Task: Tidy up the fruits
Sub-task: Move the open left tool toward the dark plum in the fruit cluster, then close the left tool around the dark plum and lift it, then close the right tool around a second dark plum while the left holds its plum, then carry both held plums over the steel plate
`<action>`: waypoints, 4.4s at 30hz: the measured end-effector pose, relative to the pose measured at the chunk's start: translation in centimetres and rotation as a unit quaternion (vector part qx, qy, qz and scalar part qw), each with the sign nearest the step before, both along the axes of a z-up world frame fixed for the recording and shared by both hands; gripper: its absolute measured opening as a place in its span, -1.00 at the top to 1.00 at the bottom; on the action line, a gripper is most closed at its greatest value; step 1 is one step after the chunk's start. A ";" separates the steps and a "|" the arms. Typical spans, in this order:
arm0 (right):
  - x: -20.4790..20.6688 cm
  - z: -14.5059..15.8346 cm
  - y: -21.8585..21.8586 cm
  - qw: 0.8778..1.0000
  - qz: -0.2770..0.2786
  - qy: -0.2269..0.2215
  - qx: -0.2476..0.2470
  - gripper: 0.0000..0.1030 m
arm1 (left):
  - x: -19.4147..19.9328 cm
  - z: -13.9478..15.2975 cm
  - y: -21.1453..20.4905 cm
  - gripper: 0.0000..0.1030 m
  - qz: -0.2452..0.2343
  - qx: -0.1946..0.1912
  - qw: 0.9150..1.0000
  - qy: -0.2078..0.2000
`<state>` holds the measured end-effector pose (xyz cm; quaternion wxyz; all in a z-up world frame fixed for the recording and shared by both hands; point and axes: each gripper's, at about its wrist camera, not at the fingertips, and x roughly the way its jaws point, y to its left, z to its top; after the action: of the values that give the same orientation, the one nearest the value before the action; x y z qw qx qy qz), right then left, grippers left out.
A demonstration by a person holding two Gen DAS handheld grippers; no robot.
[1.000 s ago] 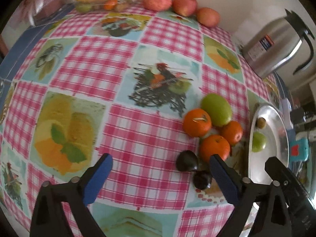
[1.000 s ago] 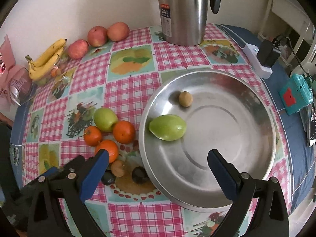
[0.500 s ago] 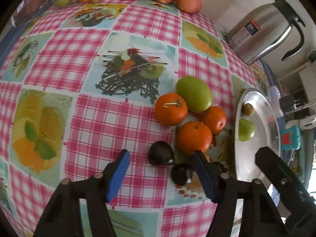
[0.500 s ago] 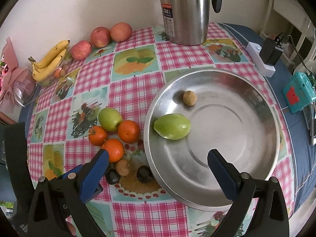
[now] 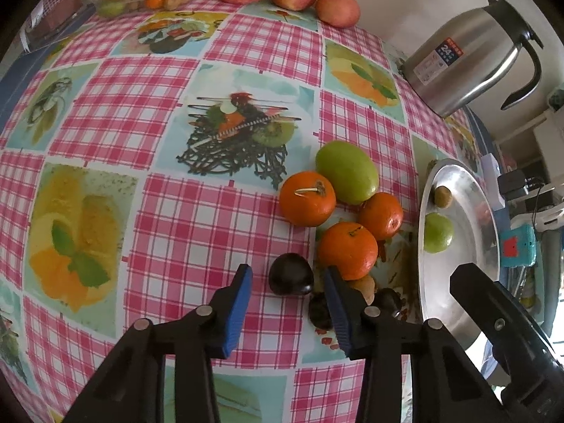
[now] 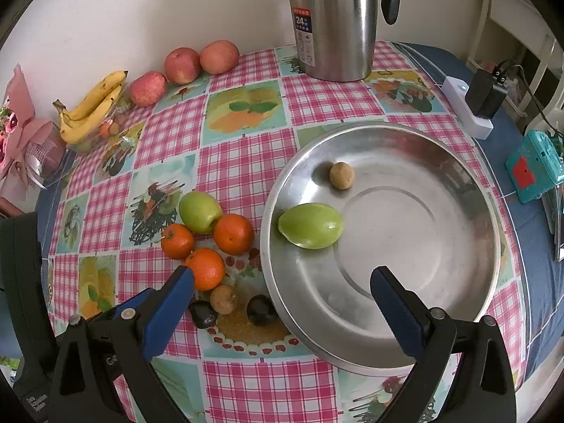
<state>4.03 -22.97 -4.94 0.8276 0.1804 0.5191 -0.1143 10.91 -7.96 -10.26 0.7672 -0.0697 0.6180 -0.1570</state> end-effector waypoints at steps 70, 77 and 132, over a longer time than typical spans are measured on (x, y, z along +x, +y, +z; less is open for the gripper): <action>0.9 -5.0 9.5 0.993 0.104 0.057 0.024 0.02 | -0.9 2.4 10.9 0.44 0.171 -0.097 0.980 0.004; 1.4 -5.4 9.5 0.993 0.097 0.059 0.021 0.19 | -0.8 2.3 10.9 0.44 0.172 -0.099 0.980 0.006; -0.6 -0.7 1.8 0.999 0.014 -0.020 0.035 0.54 | -1.5 4.7 6.0 0.44 0.097 -0.056 0.993 -0.044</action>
<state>3.39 -21.20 -5.66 0.8327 0.2042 0.5082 -0.0812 9.45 -1.95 -5.52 0.8003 -0.1650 0.5639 -0.1194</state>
